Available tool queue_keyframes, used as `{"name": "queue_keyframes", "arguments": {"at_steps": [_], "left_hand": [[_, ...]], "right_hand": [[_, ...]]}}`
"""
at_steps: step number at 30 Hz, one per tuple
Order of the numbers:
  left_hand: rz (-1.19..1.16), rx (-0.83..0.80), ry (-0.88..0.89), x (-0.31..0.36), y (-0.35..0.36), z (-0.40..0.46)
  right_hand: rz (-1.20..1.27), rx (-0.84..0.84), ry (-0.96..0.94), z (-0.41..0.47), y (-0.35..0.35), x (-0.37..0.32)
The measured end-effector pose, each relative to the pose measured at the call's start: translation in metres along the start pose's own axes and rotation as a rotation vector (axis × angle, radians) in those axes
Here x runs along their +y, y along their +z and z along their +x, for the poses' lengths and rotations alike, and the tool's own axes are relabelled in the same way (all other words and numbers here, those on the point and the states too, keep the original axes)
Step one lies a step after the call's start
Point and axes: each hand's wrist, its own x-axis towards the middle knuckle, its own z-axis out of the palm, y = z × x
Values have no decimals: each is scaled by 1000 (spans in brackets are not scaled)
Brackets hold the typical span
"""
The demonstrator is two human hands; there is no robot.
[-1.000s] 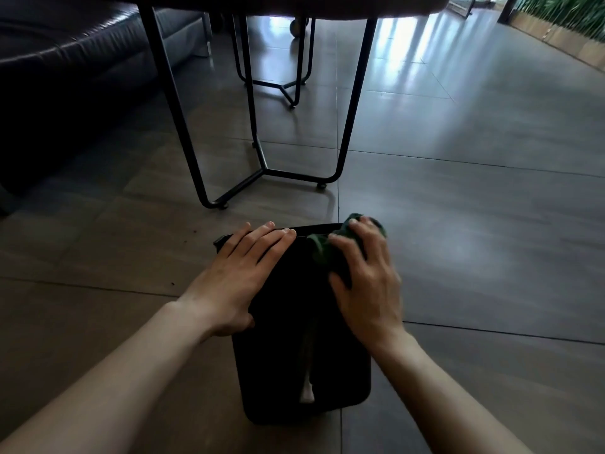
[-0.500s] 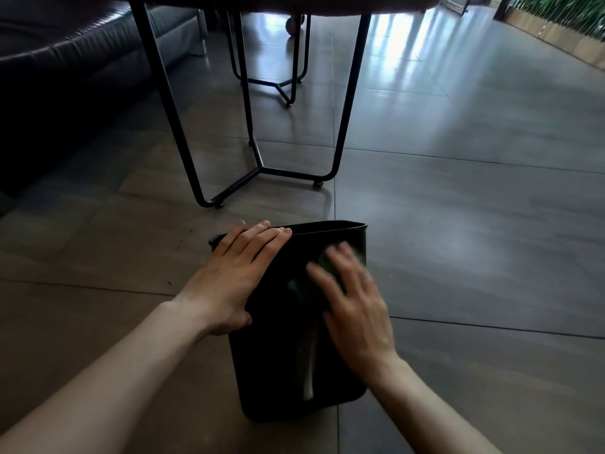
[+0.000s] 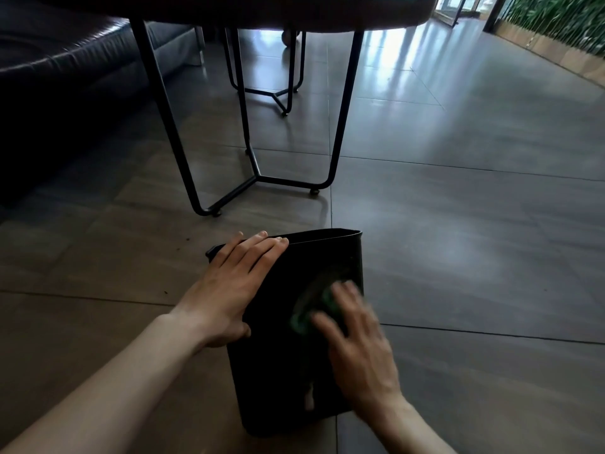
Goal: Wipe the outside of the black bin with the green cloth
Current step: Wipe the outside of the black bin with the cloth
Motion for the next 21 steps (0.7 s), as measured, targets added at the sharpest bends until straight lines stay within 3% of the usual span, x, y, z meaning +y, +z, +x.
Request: {"name": "queue_keyframes", "arguments": {"at_steps": [2,5,7,10,13,15,17,21], "left_hand": [[-4,-5,-4,1,0,0],[-12,-6,-9,3,-2,0],[-28,5,-14,3,-3,0],[-44,20,-13,3,-2,0],[-30,10,-4,2,0,1],[-20,-6,2,2,0,1],[-32,-5,-4,1,1,0],[-22,-6,-8,1,2,0]], "right_hand": [[104,150,345,31,-8,-2],[165,211,483,65,-7,-27],[74,104,352,62,4,-49],[-41,-43,-16,24,27,-72],[-144,-77,-334,-15,35,-52],[-190,-108,-420,-22,25,-24],[-147,-82,-326,-12,11,1],[85,119,225,41,-6,5]]}}
